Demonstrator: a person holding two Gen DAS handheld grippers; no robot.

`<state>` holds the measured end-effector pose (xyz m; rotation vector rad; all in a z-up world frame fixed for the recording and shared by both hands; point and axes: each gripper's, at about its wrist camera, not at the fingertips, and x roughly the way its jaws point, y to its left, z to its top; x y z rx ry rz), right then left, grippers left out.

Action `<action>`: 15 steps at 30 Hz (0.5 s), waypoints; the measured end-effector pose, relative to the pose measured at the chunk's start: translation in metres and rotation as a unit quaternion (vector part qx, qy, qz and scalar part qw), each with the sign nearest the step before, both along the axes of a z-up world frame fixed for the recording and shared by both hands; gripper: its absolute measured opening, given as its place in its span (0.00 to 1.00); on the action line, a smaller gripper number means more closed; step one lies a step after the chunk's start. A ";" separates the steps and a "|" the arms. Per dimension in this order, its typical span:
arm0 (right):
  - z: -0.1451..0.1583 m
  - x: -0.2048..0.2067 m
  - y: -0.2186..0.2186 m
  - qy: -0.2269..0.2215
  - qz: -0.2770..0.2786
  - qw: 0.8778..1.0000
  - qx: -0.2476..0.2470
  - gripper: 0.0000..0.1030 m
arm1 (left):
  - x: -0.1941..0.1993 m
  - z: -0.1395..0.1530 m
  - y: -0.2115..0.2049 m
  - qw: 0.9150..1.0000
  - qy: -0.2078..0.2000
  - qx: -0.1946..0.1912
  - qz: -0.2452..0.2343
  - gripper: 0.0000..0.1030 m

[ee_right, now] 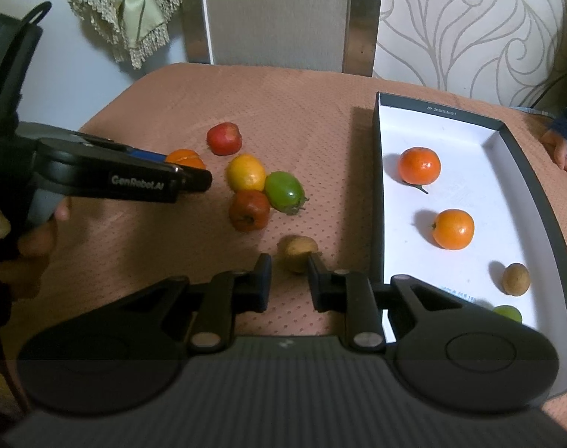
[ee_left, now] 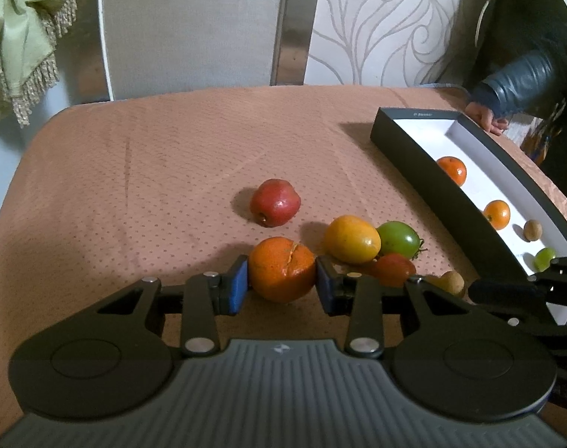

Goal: Organize fruits
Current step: 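Close the left gripper on the cracked orange while the right gripper grasps the brown kiwi, then carry the orange in the left gripper and the kiwi in the right gripper over the box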

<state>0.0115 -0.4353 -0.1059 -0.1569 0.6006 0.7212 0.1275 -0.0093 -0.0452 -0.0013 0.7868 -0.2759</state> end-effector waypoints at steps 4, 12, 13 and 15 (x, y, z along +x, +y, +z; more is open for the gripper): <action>0.001 -0.003 -0.003 -0.001 0.002 1.000 0.007 0.23 | -0.003 0.005 0.001 1.000 -0.004 -0.003 0.002 0.42; -0.001 -0.005 -0.001 -0.015 -0.013 1.000 -0.010 0.25 | -0.003 0.009 0.000 1.000 -0.005 -0.001 0.007 0.42; -0.001 -0.004 0.000 -0.016 -0.015 1.000 -0.011 0.25 | -0.003 0.010 0.000 1.000 -0.006 -0.001 0.009 0.42; -0.002 0.000 0.001 -0.012 -0.015 1.000 -0.009 0.25 | -0.005 0.011 0.002 1.000 -0.007 0.000 0.012 0.42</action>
